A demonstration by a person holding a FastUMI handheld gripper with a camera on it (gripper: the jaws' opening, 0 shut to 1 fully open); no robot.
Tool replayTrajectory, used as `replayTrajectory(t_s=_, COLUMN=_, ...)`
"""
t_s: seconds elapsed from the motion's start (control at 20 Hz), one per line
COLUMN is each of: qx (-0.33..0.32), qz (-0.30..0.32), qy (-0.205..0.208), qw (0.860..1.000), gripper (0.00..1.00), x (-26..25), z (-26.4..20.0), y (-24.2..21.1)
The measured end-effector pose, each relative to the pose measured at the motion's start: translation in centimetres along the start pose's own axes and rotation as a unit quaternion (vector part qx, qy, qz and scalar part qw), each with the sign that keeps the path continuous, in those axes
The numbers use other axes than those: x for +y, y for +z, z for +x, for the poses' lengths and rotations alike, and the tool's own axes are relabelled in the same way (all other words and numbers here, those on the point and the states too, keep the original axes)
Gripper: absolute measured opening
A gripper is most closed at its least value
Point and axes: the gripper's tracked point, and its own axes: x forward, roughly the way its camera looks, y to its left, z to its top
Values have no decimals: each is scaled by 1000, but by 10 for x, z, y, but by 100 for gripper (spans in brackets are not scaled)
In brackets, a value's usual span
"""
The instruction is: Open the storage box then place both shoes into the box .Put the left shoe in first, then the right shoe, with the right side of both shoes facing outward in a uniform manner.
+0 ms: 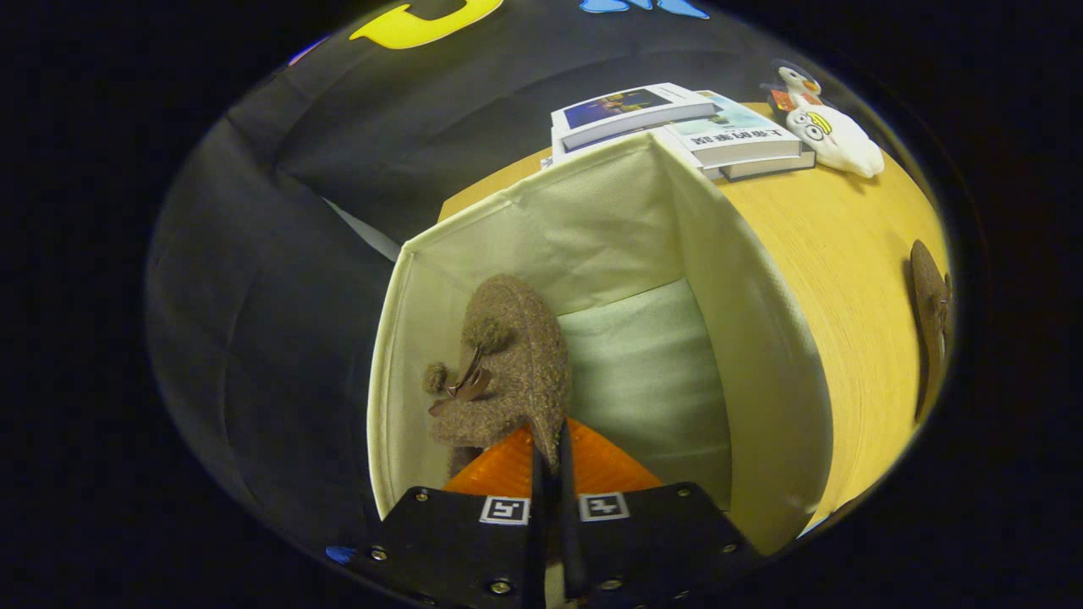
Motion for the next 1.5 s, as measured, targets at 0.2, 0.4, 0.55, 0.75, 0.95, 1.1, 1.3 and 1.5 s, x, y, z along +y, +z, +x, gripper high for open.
replayTrajectory(t_s=0.2, qx=1, qz=-21, qy=53, qw=998, gripper=73, x=18, z=-13, y=-2)
replayTrajectory(t_s=0.4, qx=-19, qz=-57, qy=72, qw=996, gripper=98, x=21, z=-41, y=5)
replayTrajectory(t_s=0.55, qx=-46, qz=-67, qy=90, qw=993, gripper=98, x=18, z=-73, y=22)
replayTrajectory(t_s=0.75, qx=-91, qz=-86, qy=90, qw=988, gripper=98, x=-5, z=-116, y=49)
replayTrajectory(t_s=0.95, qx=-121, qz=-109, qy=60, qw=985, gripper=98, x=-44, z=-144, y=65)
replayTrajectory(t_s=1.1, qx=-131, qz=-108, qy=45, qw=984, gripper=97, x=-72, z=-160, y=71)
replayTrajectory(t_s=1.3, qx=-139, qz=-111, qy=17, qw=984, gripper=98, x=-115, z=-175, y=77)
replayTrajectory(t_s=1.5, qx=-150, qz=-127, qy=-28, qw=980, gripper=98, x=-164, z=-189, y=81)
